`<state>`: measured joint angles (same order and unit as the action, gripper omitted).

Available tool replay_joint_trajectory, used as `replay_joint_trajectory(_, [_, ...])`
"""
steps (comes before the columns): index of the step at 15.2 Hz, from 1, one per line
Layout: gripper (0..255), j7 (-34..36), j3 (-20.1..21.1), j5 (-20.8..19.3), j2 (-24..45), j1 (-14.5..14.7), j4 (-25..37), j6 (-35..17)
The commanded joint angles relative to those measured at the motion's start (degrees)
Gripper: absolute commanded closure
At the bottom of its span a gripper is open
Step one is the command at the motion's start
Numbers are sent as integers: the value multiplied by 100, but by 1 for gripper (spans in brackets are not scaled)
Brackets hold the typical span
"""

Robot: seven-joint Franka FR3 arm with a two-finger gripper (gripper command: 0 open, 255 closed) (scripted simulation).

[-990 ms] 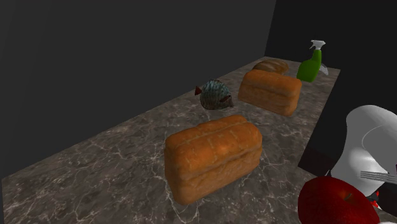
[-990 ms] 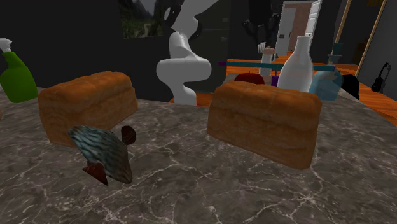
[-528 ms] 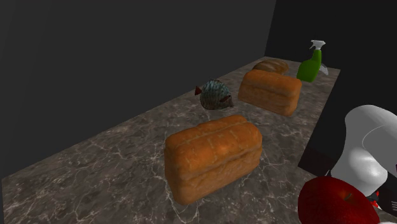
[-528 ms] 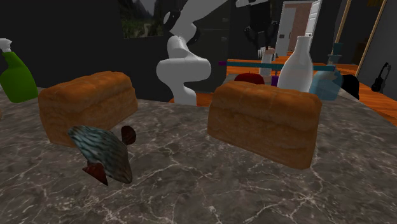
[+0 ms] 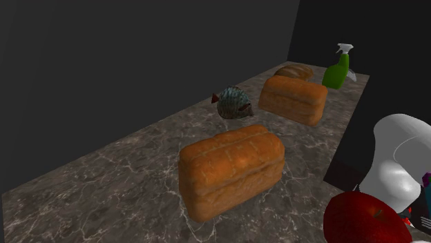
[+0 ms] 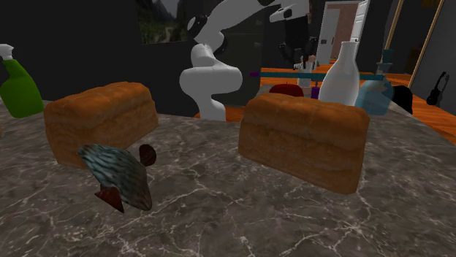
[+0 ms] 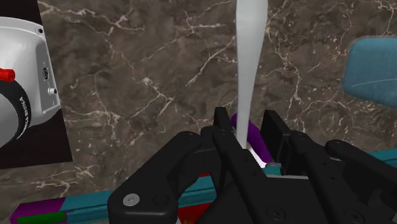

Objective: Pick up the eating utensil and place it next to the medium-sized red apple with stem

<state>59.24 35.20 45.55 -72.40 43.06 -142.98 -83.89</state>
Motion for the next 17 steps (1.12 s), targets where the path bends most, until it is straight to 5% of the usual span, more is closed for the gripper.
replay_joint_trajectory(1, [255,-36,75,74,-73,40,-175,-90])
replay_joint_trajectory(17, [255,-213,891,853,-467,405,-1323,-840])
